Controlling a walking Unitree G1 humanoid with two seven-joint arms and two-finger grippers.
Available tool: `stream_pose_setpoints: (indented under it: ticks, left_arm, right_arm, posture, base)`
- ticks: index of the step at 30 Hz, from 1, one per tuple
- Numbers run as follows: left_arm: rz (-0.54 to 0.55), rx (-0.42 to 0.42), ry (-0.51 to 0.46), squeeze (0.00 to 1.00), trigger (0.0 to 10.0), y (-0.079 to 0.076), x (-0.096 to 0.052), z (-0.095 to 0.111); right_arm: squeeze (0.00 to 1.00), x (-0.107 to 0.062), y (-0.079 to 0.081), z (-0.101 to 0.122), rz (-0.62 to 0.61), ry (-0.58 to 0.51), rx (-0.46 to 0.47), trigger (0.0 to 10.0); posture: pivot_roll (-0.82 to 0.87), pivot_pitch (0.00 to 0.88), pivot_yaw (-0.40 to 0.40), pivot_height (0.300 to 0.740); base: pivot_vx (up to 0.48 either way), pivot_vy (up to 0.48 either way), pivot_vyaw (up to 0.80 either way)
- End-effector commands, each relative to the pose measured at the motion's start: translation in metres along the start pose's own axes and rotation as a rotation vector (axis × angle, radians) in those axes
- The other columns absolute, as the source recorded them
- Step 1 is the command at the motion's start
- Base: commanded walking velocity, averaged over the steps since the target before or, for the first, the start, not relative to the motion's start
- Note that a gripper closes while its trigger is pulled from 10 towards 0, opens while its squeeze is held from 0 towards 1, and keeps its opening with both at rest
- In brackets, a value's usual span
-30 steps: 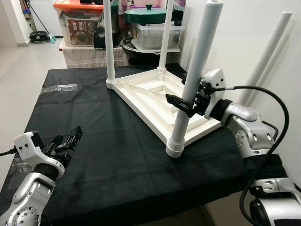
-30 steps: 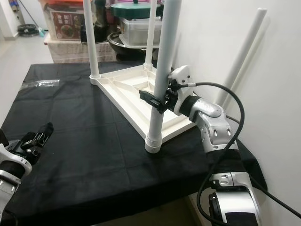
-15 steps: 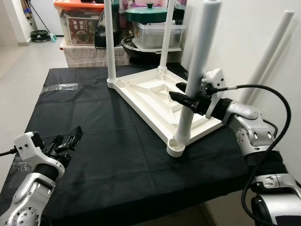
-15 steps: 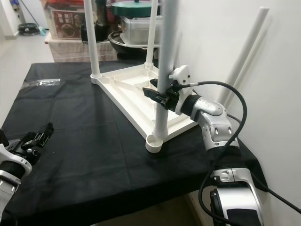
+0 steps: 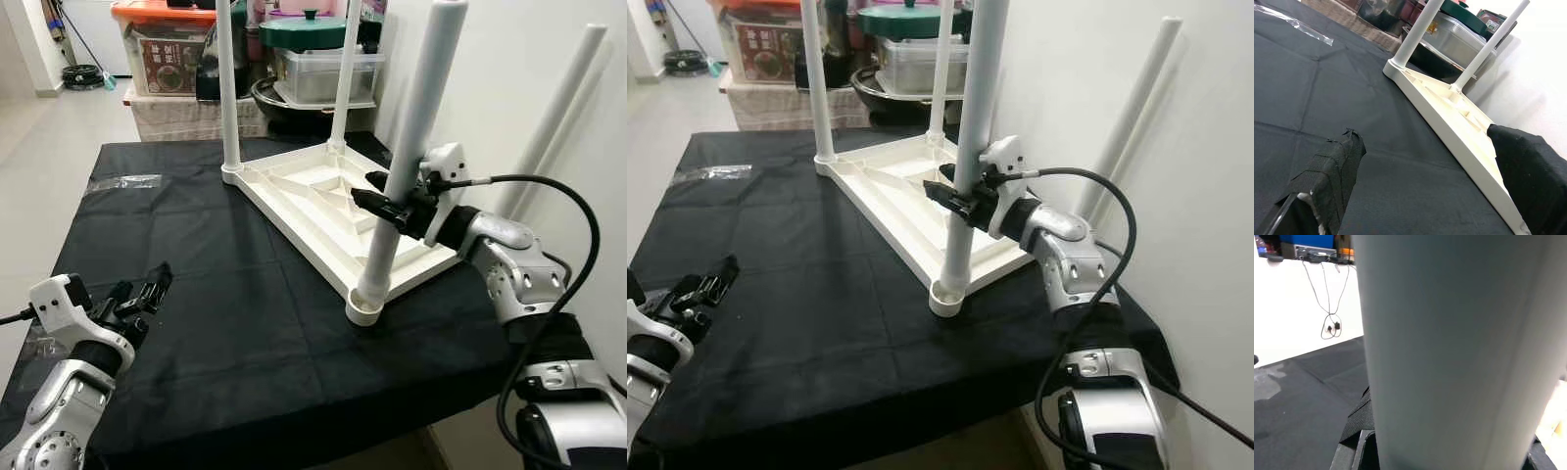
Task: Building children table
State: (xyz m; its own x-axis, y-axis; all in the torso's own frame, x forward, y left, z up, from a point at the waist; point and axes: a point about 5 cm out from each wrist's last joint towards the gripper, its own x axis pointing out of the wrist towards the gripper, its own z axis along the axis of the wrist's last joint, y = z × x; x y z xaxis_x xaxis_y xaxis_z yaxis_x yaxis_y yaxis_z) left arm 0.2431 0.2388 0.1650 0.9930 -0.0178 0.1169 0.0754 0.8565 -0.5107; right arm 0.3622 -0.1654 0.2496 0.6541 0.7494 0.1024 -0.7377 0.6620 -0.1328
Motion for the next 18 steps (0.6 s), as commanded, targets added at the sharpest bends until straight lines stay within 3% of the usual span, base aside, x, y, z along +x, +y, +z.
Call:
stream_pose_setpoints:
  ticks: [1, 11, 18]
  left_arm:
    - [0.003, 0.011, 0.020, 0.00, 10.0, 0.000, -0.001, -0.002]
    - [0.003, 0.007, 0.021, 0.00, 10.0, -0.001, -0.002, -0.004]
    - [0.005, 0.002, 0.023, 0.00, 10.0, 0.001, -0.002, -0.004]
  right_arm:
    - [0.00, -0.003, 0.002, -0.015, 0.001, 0.048, 0.061, 0.0]
    - [0.00, -0.009, 0.009, -0.027, 0.055, 0.113, 0.031, 0.0]
    - [0.00, -0.010, 0.006, -0.032, 0.071, 0.152, 0.092, 0.0]
  posture:
    - [-0.03, 0.000, -0.073, 0.740]
    - [-0.03, 0.000, -0.077, 0.740]
    - [-0.03, 0.000, -0.080, 0.740]
  base:
    - [0.000, 0.000, 0.00]
    - [0.000, 0.000, 0.00]
    - [0.000, 0.000, 0.00]
